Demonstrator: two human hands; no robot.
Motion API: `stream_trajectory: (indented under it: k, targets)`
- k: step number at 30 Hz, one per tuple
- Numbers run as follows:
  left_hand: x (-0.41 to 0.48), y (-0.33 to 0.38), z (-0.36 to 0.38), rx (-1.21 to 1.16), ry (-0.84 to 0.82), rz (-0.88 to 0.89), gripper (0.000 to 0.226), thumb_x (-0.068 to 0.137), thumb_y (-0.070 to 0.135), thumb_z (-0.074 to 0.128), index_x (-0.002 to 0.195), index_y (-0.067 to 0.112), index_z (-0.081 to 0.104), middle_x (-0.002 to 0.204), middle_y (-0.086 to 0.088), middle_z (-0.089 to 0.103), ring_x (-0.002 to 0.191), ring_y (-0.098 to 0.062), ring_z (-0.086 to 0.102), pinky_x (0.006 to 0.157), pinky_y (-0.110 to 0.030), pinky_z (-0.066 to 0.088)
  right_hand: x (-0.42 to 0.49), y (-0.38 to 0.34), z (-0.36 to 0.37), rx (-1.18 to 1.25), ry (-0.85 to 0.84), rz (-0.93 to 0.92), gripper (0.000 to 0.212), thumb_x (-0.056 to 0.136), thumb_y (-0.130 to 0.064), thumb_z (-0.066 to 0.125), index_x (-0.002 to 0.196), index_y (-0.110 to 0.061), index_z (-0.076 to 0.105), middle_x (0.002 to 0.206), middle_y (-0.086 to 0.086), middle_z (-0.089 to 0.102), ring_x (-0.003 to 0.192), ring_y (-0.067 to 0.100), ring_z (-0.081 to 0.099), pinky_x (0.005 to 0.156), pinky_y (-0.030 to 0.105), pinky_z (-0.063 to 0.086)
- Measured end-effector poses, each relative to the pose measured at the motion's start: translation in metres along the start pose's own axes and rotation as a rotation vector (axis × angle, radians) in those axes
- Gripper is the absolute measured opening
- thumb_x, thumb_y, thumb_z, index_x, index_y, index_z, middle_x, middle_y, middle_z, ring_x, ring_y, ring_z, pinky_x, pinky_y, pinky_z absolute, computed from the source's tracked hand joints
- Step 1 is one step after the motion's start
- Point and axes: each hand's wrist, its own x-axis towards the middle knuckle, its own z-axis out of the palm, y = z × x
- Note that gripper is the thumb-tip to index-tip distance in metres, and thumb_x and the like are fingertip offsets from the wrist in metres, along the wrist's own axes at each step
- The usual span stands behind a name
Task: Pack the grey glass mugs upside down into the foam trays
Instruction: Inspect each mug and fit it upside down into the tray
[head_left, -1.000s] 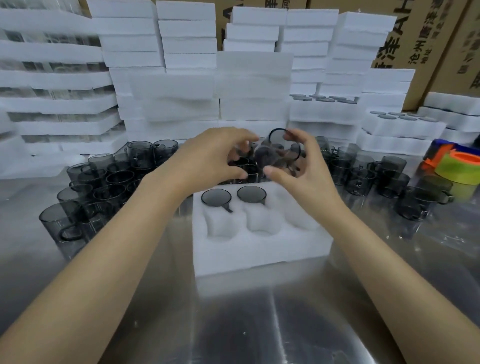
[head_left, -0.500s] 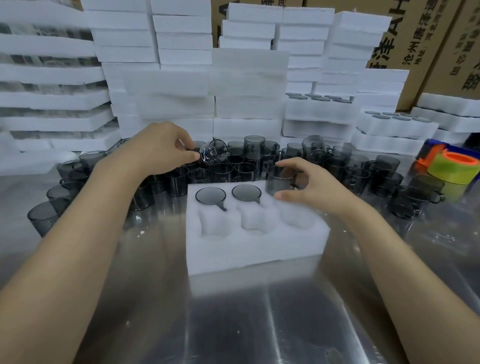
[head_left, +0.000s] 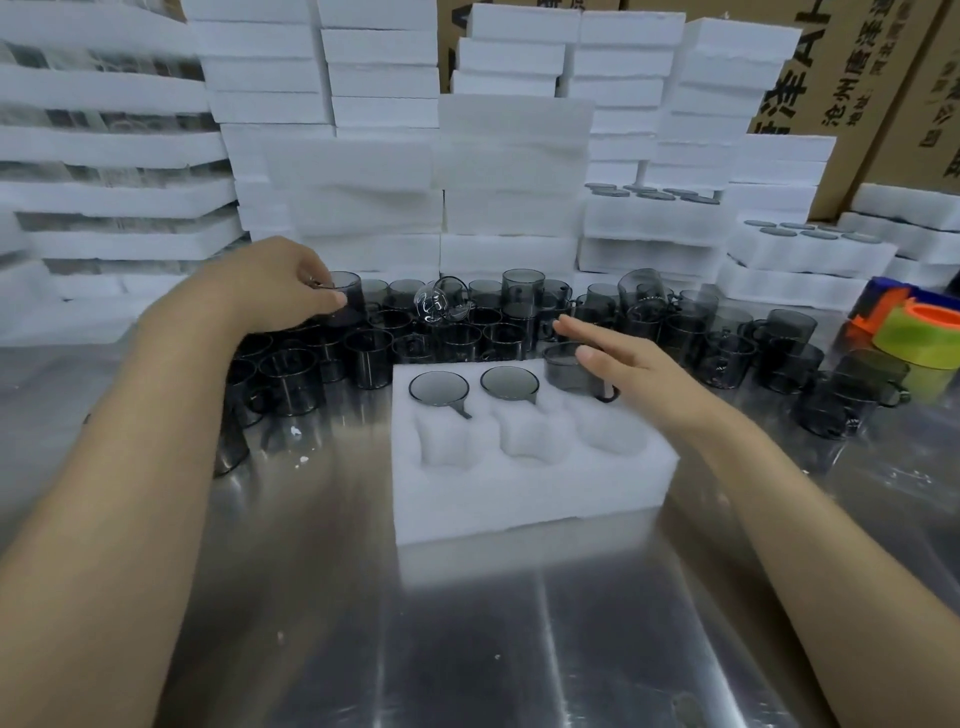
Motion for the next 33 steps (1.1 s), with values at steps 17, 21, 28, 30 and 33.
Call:
stream_trajectory:
  k: [17,21,28,30,33]
  targets:
    - [0.034,-0.018,0.07,0.046,0.179,0.119,0.043,0.089,0.007,0.052,0.131,0.014,0.052,0.14,-0.011,0.046,0.119,-0.035,0.05,0.097,-0.048,0.045,-0.004,0.001,-0.002,-0.066,0.443,-0.06,0.025,0.099,-0.019,0.052,0.12,-0.017,0.066,0.117,-0.006,0.067,0.11,0.005,0.061,0.095,0.017,0.043]
    - [0.039,-0.022,0.077,0.069,0.187,0.114,0.052,0.092,0.009,0.05,0.142,0.016,0.04,0.145,-0.007,0.033,0.113,-0.037,0.052,0.094,-0.047,0.045,-0.006,-0.008,-0.003,-0.132,0.55,-0.155,0.023,0.1,-0.013,0.048,0.109,-0.02,0.068,0.101,-0.005,0.07,0.098,0.006,0.065,0.087,0.018,0.048]
    - [0.05,-0.029,0.087,0.042,0.182,0.109,0.029,0.093,0.002,0.05,0.12,0.002,0.059,0.143,-0.01,0.033,0.106,-0.035,0.055,0.098,-0.044,0.044,-0.008,-0.013,0.005,-0.403,0.439,-0.222,0.023,0.097,-0.02,0.052,0.111,-0.02,0.071,0.096,-0.01,0.071,0.09,0.014,0.066,0.081,0.042,0.054]
    - [0.052,-0.029,0.089,0.026,0.217,0.105,0.031,0.093,-0.002,0.048,0.123,-0.003,0.057,0.135,-0.015,0.034,0.102,-0.035,0.055,0.101,-0.04,0.043,-0.008,-0.012,0.005,-0.466,0.411,-0.221,0.024,0.096,-0.023,0.051,0.111,-0.023,0.07,0.099,-0.011,0.071,0.088,0.014,0.066,0.081,0.044,0.053]
    - [0.051,-0.023,0.087,0.011,0.235,0.13,0.034,0.094,-0.001,0.051,0.128,-0.006,0.053,0.133,-0.018,0.034,0.103,-0.034,0.054,0.104,-0.032,0.039,-0.01,-0.013,0.004,-0.517,0.419,-0.232,0.024,0.096,-0.024,0.052,0.11,-0.024,0.071,0.099,-0.011,0.071,0.087,0.013,0.066,0.08,0.044,0.053]
